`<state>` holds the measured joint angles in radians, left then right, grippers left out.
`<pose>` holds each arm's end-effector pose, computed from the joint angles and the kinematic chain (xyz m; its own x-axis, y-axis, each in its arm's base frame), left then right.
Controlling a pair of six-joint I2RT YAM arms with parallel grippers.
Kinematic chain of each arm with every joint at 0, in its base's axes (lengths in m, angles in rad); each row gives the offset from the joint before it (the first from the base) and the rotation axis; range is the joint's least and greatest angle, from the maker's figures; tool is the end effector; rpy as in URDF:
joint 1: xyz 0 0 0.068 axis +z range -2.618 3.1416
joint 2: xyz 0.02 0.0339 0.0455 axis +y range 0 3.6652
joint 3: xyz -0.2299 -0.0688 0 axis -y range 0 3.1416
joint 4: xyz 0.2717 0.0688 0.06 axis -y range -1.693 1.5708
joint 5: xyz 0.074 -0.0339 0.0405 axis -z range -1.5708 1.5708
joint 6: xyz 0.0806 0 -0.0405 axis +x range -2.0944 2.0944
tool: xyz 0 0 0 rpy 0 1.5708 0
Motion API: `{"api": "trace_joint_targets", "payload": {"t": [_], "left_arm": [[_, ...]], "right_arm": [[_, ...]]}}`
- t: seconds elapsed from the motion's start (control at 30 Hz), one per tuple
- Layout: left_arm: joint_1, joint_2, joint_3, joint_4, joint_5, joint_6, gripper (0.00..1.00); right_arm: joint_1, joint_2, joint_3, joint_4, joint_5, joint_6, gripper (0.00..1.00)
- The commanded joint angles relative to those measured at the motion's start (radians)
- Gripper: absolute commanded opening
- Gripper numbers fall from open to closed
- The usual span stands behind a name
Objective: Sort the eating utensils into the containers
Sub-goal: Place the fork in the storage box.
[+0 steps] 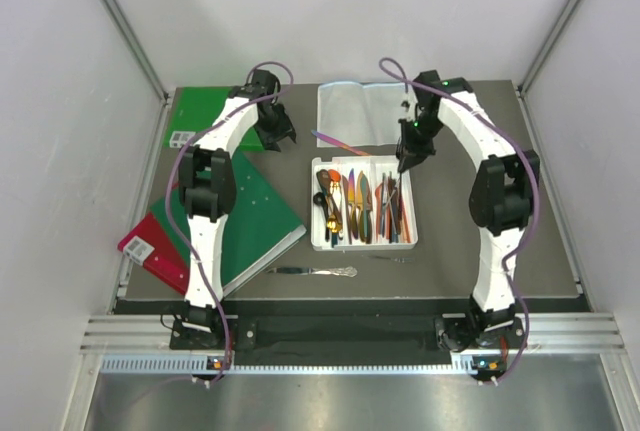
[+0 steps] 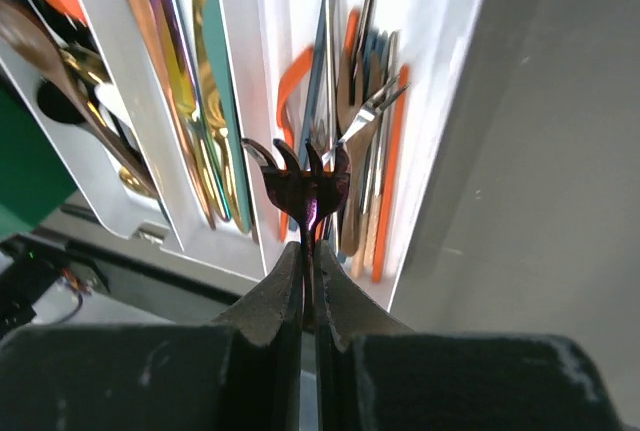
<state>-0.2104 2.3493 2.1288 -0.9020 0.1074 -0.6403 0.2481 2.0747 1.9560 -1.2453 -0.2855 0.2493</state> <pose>0.5131 -0.1184 0.1374 -0.8579 -0.4242 -0.2899 -0.3236 0.8844 -0.3364 0.4200 0.1298 0.1941 -0.9914 -0.0069 -0.1310 -0.0486 0.9469 0.3178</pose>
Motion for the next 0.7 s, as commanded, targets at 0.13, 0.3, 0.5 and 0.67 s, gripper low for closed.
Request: {"api": "trace_joint_targets", "payload": {"t": [0.13, 0.3, 0.5, 0.67], "left_arm": [[0.000, -0.001, 0.028, -0.009, -0.009, 0.016, 0.57], [0.002, -0.004, 0.025, -0.012, -0.014, 0.018, 0.57], [0.002, -0.005, 0.025, -0.009, -0.011, 0.014, 0.57], [0.002, -0.008, 0.028, -0.008, -0.012, 0.011, 0.57]], "right_arm": [[0.066, 0.065, -0.098, 0.015, -0.061, -0.013, 0.00], [0.072, 0.079, -0.166, 0.086, -0.064, 0.015, 0.00], [0.074, 0.100, -0.189, 0.087, -0.047, 0.005, 0.02], [0.072, 0.088, -0.187, 0.081, -0.043, -0.005, 0.18]]}}
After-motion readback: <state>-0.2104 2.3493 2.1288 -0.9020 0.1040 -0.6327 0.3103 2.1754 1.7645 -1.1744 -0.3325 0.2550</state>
